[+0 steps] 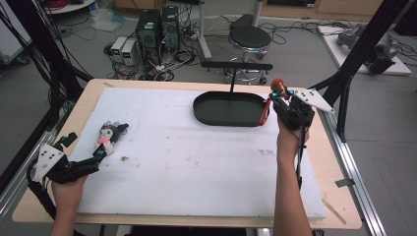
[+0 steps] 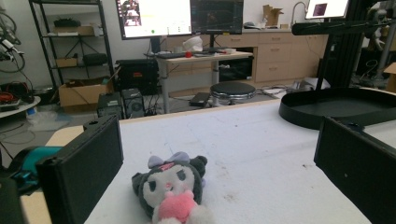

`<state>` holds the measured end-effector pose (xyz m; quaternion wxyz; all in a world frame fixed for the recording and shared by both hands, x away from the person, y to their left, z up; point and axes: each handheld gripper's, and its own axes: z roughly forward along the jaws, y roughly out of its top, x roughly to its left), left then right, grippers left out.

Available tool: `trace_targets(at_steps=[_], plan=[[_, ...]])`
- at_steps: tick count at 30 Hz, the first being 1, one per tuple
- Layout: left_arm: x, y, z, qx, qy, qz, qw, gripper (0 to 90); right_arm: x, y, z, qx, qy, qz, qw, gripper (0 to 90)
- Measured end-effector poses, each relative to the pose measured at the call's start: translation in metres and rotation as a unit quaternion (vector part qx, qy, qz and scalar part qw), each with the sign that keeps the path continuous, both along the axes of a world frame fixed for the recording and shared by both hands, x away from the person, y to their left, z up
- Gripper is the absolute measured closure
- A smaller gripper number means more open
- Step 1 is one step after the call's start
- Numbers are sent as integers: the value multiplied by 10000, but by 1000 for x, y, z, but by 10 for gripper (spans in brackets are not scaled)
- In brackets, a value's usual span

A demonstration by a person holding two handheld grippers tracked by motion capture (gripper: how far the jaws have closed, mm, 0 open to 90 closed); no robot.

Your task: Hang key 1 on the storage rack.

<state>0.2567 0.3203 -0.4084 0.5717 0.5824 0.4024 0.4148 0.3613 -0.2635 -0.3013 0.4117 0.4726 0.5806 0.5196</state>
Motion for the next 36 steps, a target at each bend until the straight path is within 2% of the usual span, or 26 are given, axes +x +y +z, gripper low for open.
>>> trace_targets(at_steps=[12,15,21,30,36], plan=[[0,1,0,-2,-1,10,10000,17,22,4,7,2,-157,-132,9998,678],[1,1,-1,-5,4,9,10000,17,28,3,6,63,-111,-94,9999,678],[1,2,-1,-9,10,8,10000,17,39,6,7,9,-95,-56,9999,678],[0,2,-1,-55,1,-1,10000,17,59,8,12,51,-108,-100,9999,678],[-1,2,0,-82,-13,-6,10000,17,69,7,9,54,-114,-163,9998,678]])
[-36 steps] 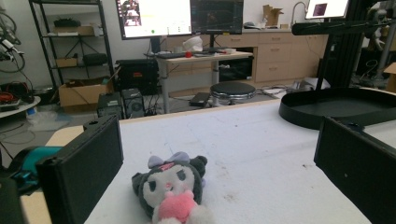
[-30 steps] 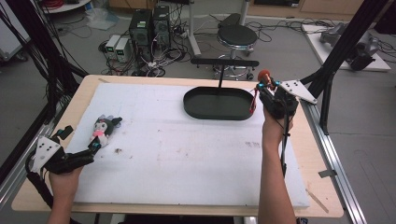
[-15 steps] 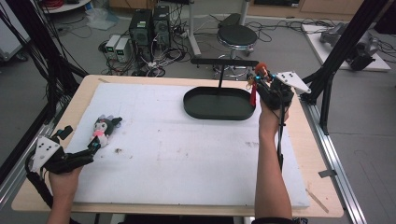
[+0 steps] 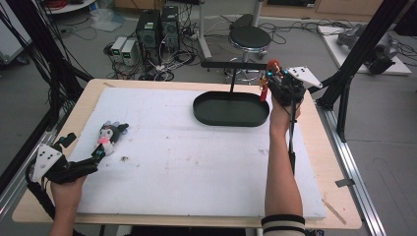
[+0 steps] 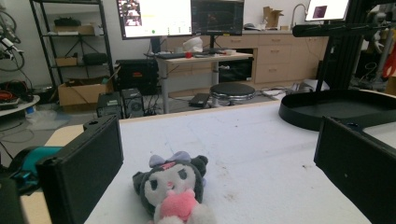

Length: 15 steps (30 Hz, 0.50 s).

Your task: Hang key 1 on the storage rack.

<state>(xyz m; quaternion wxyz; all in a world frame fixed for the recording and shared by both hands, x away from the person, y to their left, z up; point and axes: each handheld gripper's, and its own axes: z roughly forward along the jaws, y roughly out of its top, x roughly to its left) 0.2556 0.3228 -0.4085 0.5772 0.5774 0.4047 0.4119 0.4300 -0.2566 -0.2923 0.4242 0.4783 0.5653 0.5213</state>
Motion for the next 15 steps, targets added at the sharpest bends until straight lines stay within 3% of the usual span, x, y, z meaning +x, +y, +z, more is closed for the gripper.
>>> trace_targets(at_steps=[6,15], plan=[[-1,0,1,-25,-3,-32,10000,17,11,-2,-3,74,79,-68,9999,678],[-2,0,2,-13,-7,-37,10000,17,24,0,-1,-27,63,-187,9998,677]])
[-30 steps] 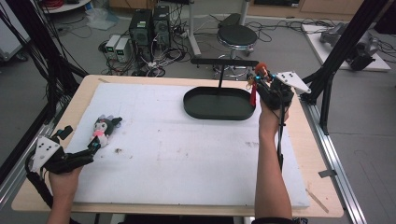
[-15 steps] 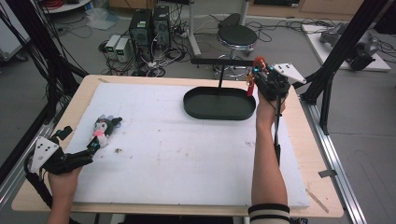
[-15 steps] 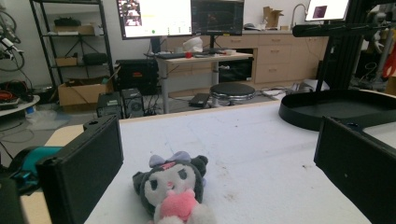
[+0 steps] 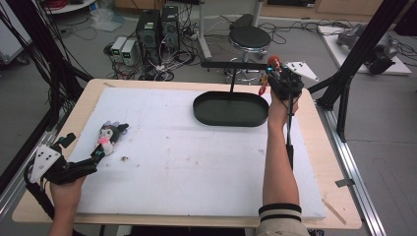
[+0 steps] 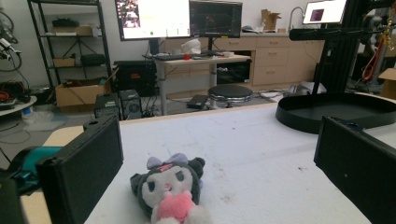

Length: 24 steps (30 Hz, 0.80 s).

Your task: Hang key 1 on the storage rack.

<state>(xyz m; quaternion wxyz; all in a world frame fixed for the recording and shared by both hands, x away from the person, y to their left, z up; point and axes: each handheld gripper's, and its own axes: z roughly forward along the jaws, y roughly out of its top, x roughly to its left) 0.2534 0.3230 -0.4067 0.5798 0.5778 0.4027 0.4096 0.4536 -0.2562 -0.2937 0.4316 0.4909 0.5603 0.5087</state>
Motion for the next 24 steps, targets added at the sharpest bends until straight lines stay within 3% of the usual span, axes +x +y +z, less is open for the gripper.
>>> trace_targets(at_steps=[4,16,24], plan=[[0,0,0,1,-3,-2,10000,17,3,4,-1,-146,-63,-48,9999,678],[0,1,-1,9,19,5,10000,17,14,-1,-10,-106,56,-157,9998,678],[0,2,-3,5,52,16,10000,17,21,-5,-6,-58,44,-196,9998,678]])
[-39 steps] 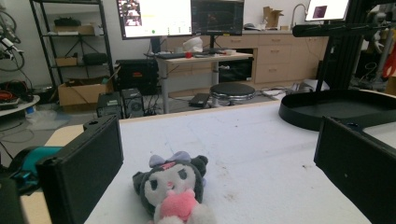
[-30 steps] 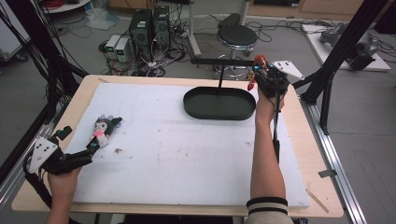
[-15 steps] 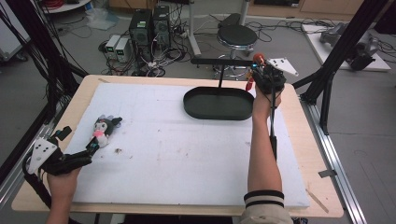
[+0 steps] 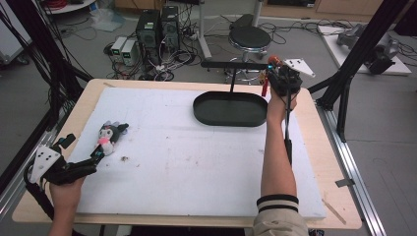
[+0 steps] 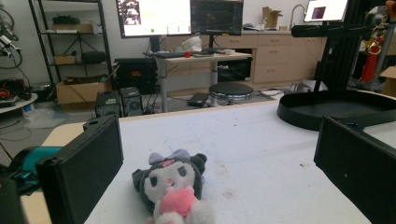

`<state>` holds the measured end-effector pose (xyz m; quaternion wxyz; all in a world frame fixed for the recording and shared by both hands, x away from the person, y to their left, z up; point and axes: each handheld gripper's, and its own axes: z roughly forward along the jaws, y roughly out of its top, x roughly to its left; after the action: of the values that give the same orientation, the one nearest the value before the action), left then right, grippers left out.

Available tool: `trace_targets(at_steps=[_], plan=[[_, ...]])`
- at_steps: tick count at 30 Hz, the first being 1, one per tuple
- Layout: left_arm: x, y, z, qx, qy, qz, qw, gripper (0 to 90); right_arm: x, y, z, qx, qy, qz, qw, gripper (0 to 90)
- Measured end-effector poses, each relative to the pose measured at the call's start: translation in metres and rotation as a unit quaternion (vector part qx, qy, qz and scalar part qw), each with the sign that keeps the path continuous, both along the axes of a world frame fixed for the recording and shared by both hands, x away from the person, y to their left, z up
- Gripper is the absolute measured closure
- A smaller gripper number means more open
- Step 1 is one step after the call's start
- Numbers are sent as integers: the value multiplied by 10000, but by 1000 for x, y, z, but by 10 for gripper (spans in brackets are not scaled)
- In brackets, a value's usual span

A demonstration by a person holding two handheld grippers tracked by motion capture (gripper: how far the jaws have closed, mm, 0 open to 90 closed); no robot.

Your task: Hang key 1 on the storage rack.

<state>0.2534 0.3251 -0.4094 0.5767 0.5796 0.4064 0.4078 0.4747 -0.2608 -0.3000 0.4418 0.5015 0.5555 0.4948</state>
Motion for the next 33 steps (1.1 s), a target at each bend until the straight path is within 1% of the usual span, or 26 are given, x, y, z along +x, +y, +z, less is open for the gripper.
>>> trace_targets(at_steps=[5,10,11,14,19,21,22,26,27,30,32,33], plan=[[0,1,0,5,8,14,10000,17,2,-3,-2,16,77,-44,10000,678],[-1,1,0,-1,7,9,10000,17,2,-4,-3,16,85,-86,9999,673],[-1,1,0,7,12,10,10000,17,2,-5,-3,23,96,-121,9999,653],[-1,1,0,4,8,9,10000,17,0,-7,-1,66,6,-247,9997,574],[-1,0,-1,-15,4,-1,10000,17,-3,-10,2,83,-8,-263,9996,548],[-1,0,-1,-24,0,6,10000,17,-6,-10,5,89,-59,-260,9996,500],[-1,0,-1,-25,6,5,10000,17,-6,-10,5,89,-59,-260,9996,500],[-1,0,-1,-25,9,-1,10000,18,-13,-7,9,36,-86,-235,9997,396],[-1,0,-1,-22,9,-6,10000,17,-15,-7,10,0,-122,-224,9997,357],[0,-1,-1,-14,18,-26,10000,17,-22,-9,12,29,-118,-139,9998,241],[0,-1,-1,-13,19,-36,10000,17,-29,-10,13,92,-132,-110,9998,187],[0,-2,-1,-14,15,-35,10000,17,-31,-10,14,100,-92,-108,9998,146]])
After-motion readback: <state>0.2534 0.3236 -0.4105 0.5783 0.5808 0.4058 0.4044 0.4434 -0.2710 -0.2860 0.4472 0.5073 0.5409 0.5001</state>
